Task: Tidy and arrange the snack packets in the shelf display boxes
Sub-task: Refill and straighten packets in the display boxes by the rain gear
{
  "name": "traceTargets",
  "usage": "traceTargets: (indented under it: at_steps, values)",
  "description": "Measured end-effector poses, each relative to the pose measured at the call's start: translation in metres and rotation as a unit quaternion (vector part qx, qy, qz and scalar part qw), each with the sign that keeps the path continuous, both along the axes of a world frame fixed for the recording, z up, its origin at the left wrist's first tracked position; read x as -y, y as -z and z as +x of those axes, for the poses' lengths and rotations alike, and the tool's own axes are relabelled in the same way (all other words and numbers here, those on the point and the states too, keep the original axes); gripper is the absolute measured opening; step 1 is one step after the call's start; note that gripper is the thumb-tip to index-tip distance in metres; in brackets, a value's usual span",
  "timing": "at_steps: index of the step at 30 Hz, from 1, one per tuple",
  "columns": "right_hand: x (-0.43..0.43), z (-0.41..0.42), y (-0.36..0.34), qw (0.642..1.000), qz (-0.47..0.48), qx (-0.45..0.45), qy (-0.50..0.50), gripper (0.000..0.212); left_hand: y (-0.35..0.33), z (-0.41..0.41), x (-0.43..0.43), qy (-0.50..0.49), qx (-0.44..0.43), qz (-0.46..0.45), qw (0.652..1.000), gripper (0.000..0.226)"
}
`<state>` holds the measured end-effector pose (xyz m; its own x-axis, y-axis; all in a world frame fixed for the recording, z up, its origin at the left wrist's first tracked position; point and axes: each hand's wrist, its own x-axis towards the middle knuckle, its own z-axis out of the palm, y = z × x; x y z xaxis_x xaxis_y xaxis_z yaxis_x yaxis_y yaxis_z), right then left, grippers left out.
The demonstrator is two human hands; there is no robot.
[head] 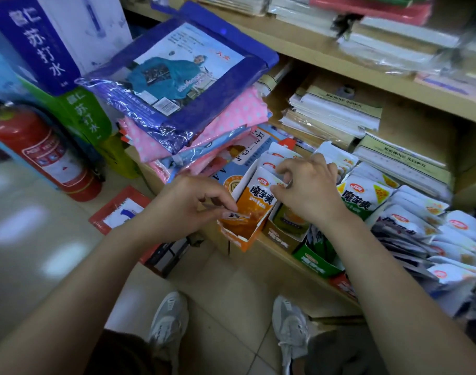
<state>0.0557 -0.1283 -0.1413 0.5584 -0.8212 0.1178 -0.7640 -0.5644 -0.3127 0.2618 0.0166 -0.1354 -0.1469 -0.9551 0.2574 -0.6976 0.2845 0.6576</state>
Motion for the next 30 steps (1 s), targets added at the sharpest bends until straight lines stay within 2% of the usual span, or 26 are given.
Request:
traceTargets:
  at_steps: [4,7,9,11,13,15,20,23,25,27,30]
  values:
    - [0.0,0.006,-0.002,0.999,0.021,0.02,0.025,0.014,-0.001,0.003,-0.003,0.024,-0.033,0.044,0.998,0.01]
    - [0.0,0.005,0.001,0.999,0.023,0.039,0.012,0.02,-0.004,0.007,-0.006,0.03,-0.05,0.052,0.997,0.012]
    - [0.002,0.001,0.0,0.995,0.026,0.092,-0.002,0.022,-0.006,0.009,-0.008,0.019,-0.071,0.038,0.997,0.013]
    - [0.001,-0.002,-0.004,0.985,0.022,0.171,-0.02,0.013,-0.007,0.01,-0.008,0.007,-0.082,0.014,0.997,0.014]
    - [-0.001,-0.003,-0.009,0.964,0.039,0.261,-0.035,0.009,-0.006,0.009,-0.007,0.012,-0.062,0.001,0.998,0.013]
    - [-0.005,-0.002,-0.014,0.944,0.088,0.314,-0.046,0.011,-0.002,0.007,-0.004,0.019,-0.025,0.011,0.999,0.012]
    - [-0.016,-0.004,-0.015,0.937,0.174,0.285,-0.101,0.009,0.014,0.002,0.004,0.021,0.049,-0.002,0.999,0.013]
    - [-0.023,-0.004,-0.015,0.926,0.243,0.261,-0.125,0.011,0.014,0.001,0.004,-0.019,0.086,-0.094,0.992,0.013]
    - [-0.026,-0.005,-0.017,0.905,0.311,0.254,-0.142,0.016,0.011,0.001,0.003,-0.062,0.096,-0.134,0.984,0.027]
    - [-0.03,-0.008,-0.021,0.878,0.381,0.239,-0.166,0.024,0.01,0.001,0.001,-0.067,0.104,-0.126,0.984,0.043]
    - [-0.026,-0.015,-0.025,0.847,0.44,0.247,-0.167,0.03,0.014,0.0,-0.001,-0.009,0.116,-0.096,0.989,0.038]
